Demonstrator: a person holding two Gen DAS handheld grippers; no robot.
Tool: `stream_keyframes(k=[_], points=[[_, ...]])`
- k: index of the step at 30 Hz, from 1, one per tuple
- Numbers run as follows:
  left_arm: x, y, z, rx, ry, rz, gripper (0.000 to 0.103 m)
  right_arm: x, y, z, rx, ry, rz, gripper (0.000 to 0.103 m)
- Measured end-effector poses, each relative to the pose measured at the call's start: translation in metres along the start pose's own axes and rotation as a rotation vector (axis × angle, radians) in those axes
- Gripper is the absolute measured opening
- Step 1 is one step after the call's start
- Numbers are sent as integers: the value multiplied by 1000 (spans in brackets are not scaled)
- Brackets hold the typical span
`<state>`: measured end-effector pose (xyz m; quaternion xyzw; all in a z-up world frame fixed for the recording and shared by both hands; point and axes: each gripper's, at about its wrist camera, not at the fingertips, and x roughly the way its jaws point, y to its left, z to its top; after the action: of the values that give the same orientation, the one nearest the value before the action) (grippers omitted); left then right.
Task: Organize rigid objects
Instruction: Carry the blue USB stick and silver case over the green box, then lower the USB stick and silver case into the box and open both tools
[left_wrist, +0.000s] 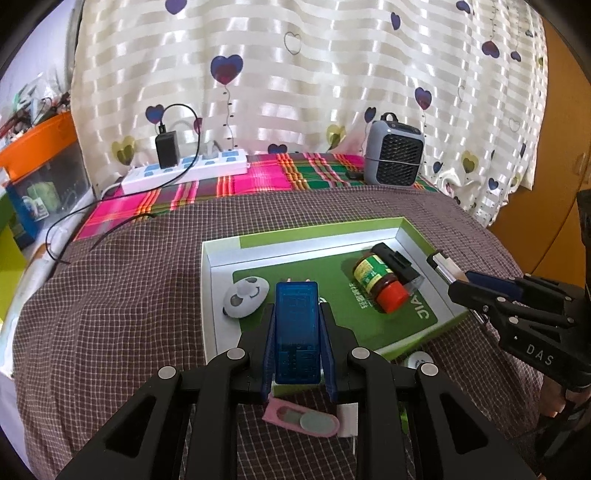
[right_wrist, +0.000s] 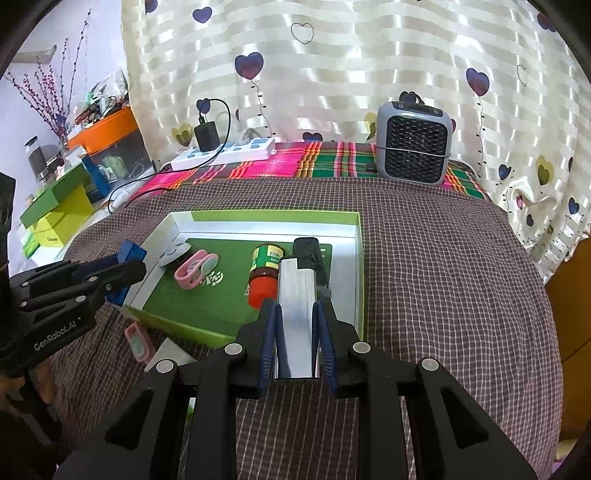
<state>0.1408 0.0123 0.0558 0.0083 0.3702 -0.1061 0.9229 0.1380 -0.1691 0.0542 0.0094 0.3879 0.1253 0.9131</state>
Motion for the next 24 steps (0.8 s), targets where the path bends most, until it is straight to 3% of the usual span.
stream_keyframes(k=[24], points=[[35, -2, 1, 30, 48, 29, 21, 44, -11, 13, -8, 63, 19, 24]])
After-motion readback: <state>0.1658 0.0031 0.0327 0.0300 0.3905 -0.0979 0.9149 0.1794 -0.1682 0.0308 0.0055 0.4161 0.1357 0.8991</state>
